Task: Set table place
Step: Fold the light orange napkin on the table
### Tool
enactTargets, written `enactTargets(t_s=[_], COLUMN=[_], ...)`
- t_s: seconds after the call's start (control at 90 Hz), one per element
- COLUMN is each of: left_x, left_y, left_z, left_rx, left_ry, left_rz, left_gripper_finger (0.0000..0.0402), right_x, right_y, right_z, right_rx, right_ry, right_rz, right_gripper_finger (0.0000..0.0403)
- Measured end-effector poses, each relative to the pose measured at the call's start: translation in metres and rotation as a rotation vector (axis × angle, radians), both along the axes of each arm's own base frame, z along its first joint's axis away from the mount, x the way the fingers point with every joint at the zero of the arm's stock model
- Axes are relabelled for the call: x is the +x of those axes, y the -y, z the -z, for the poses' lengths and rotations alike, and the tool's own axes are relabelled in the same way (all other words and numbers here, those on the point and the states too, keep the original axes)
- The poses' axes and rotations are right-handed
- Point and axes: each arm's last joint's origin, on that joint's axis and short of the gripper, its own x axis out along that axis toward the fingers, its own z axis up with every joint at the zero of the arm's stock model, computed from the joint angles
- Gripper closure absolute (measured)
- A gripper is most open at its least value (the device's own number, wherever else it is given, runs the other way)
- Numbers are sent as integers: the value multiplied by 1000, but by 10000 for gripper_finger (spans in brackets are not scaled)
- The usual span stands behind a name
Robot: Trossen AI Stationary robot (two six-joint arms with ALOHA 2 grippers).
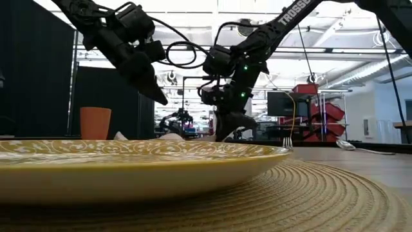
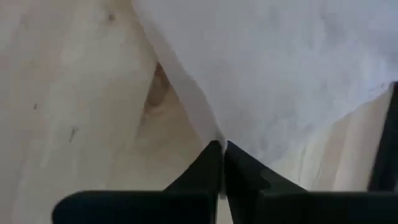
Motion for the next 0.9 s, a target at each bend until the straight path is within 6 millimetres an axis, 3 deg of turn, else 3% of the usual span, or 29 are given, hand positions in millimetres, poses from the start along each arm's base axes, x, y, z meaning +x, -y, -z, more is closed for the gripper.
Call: enactTargets(t_s=[0.289,0.433,0.656,0.9], left_x=[0,0,-1,-1], left_y=[0,0,1,0], left_z=[0,0,1,1], left_rx=[1,0,-5,-1], left_ry=[1,-2,-18,-18], left_rz=[0,0,2,6], left_gripper_finger=[247,247,247,247], right_x=[18,20,7,7], right_y=[9,18,34,34], right_z=[-36,-41,-13,7], right_rx=[-177,-207,-122,-65], right_ry=[49,91,-54,-98], right_rz=[-1,13,80,98], right_gripper_finger=[403,403,403,399])
